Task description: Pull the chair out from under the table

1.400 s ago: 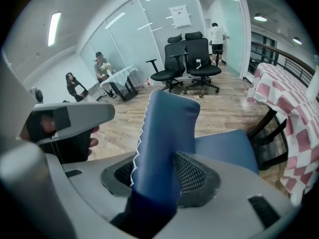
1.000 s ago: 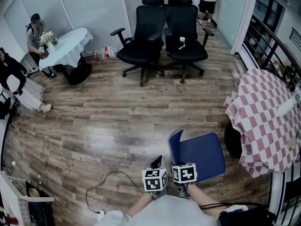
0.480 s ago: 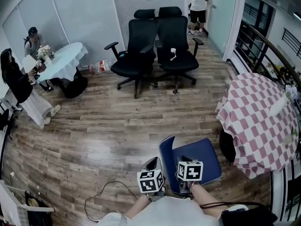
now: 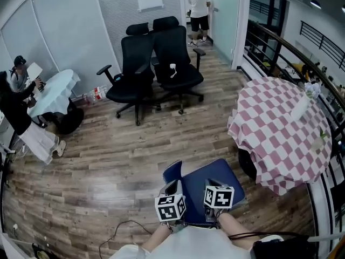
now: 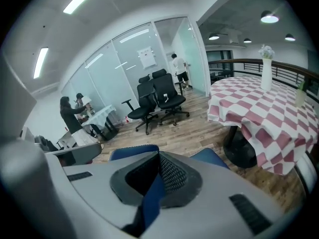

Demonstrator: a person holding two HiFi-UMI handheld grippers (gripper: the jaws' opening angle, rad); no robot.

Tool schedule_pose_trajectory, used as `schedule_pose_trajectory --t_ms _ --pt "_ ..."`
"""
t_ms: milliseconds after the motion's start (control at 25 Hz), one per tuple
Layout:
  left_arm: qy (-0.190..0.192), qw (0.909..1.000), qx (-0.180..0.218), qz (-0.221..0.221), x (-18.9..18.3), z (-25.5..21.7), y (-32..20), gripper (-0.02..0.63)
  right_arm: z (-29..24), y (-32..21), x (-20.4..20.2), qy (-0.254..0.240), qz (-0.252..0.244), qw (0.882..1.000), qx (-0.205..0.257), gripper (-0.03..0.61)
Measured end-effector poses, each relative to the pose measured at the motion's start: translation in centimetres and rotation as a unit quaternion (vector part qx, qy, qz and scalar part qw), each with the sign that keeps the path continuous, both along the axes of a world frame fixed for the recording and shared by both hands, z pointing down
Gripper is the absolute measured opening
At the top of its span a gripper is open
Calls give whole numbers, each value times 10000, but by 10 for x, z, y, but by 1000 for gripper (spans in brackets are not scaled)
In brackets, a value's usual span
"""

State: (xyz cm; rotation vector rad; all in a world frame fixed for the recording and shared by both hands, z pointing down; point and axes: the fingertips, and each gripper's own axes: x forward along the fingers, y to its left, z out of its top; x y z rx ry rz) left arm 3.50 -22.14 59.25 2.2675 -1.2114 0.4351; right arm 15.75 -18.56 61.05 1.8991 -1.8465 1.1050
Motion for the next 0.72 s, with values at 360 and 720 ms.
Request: schedule_pose_trajectory --t_ms 360,720 --pt "-75 9950 85 993 90 -5 22 3 -4 45 87 -16 1049 9945 39 18" --pt "81 9791 86 2029 183 -9 63 3 -6 107 174 18 2231 9747 158 18"
